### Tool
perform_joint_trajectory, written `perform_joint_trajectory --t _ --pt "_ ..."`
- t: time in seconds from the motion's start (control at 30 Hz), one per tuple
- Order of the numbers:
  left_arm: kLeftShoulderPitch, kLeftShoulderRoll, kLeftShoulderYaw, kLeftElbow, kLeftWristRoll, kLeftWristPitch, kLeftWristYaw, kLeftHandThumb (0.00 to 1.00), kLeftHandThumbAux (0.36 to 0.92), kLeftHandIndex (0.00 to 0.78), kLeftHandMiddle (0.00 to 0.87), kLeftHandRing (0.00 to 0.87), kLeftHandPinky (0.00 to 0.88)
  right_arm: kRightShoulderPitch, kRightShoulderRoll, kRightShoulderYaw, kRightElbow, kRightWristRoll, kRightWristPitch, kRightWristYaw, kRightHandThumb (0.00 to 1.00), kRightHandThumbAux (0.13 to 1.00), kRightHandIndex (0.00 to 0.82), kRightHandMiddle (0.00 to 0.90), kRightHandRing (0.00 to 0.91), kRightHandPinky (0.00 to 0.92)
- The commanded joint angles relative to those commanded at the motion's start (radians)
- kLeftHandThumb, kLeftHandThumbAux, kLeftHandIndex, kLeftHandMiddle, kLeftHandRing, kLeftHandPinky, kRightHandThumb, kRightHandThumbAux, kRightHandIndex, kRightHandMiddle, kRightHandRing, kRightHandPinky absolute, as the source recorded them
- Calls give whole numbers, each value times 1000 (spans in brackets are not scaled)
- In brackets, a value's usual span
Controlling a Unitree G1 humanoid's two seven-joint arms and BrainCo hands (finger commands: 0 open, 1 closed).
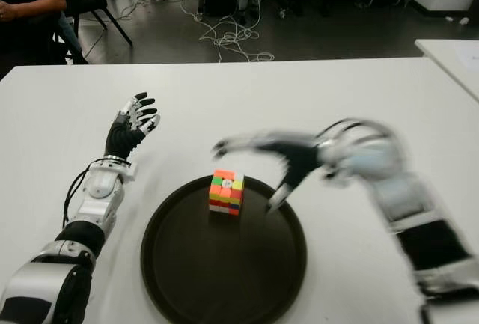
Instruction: Pick up the Rubik's Cube and put it in the plate
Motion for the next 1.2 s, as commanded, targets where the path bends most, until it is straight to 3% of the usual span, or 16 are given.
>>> perform_joint_trajectory --t 0.03,0.1,0.17,0.23,0.3,0.37,0.4,0.47,0.53,0.67,0.83,1.07,1.2 --pt "-1 1 0 1 1 -1 0 225 665 142 199 206 196 0 22 -12 26 -23 -4 -50 0 771 46 56 34 29" --pt "-1 3 -2 4 4 -5 3 223 667 145 202 207 199 -11 116 -52 160 -100 -51 -256 0 763 41 53 33 28" --pt "-2 5 -3 5 7 -7 4 220 668 147 204 208 201 -18 162 -73 223 -147 -76 -381 0 761 38 51 33 29" --pt "-2 6 -4 6 8 -7 4 217 667 147 204 208 199 -23 178 -82 242 -175 -85 -447 0 766 37 51 36 32" --pt "-4 8 -4 6 7 -7 3 216 667 148 206 209 204 -55 223 -116 549 -231 -170 -714 0 777 52 76 62 44" --pt "-4 9 -5 7 7 -7 2 218 667 150 209 212 211 -73 240 -126 690 -259 -213 -836 0 787 69 103 89 55" --pt "-4 10 -5 7 7 -7 2 219 667 150 210 212 211 -77 239 -122 701 -262 -220 -847 0 788 72 106 93 56" --pt "-3 10 -7 7 8 -4 2 216 665 150 209 211 207 -33 336 -169 731 -144 -152 -849 0 797 92 132 119 90" --pt "-2 10 -8 7 9 -1 1 205 670 148 206 207 200 -28 398 -199 751 -67 -75 -852 30 819 146 194 182 181" --pt "0 8 -11 7 9 2 0 186 683 144 201 200 192 -57 427 -208 776 -51 -14 -882 76 828 179 235 227 241" --pt "-2 3 -5 8 -5 8 -14 166 689 143 201 203 206 -67 465 -190 730 -97 71 -976 105 825 183 243 235 249" --pt "-3 -2 0 12 -13 5 -25 177 703 140 199 198 203 -27 473 -143 675 -196 52 -1076 112 832 175 232 221 220" --pt "-2 -3 -1 11 -10 3 -25 182 704 142 200 198 207 -27 469 -130 678 -231 33 -1106 121 834 172 229 216 212"
